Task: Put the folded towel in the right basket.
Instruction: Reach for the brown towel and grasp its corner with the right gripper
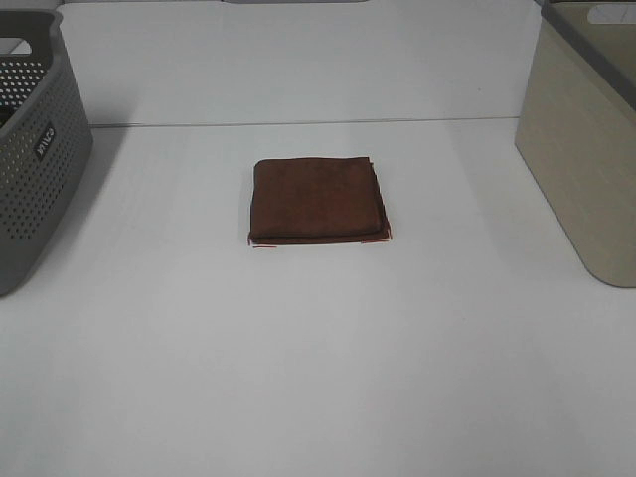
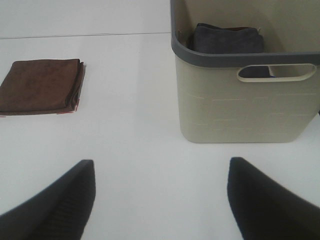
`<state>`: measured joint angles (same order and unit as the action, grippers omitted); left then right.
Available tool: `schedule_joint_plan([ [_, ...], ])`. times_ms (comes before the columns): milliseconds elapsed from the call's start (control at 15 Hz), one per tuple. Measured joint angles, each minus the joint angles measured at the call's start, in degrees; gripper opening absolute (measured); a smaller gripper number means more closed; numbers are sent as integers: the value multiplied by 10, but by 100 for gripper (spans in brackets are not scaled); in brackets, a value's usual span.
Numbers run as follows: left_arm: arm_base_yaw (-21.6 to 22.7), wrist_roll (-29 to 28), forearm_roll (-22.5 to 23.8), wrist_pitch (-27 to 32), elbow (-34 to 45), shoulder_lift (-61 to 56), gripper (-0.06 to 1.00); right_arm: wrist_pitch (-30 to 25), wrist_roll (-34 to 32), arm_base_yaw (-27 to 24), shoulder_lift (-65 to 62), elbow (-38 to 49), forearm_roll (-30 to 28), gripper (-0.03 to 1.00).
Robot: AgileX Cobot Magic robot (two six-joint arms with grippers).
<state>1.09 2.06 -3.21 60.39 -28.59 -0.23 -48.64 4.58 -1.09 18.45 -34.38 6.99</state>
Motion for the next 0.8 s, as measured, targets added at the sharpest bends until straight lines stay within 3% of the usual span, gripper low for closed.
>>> schedule_joint_plan([
  [333,0,0,0,0,0,0,97,68,25,0,276,-109,83,70],
  [533,0,0,0,0,0,0,97,72,93,0,429,-215,119,70],
  [800,0,0,0,0,0,0,97,61,131,0,583,-371,149,70],
])
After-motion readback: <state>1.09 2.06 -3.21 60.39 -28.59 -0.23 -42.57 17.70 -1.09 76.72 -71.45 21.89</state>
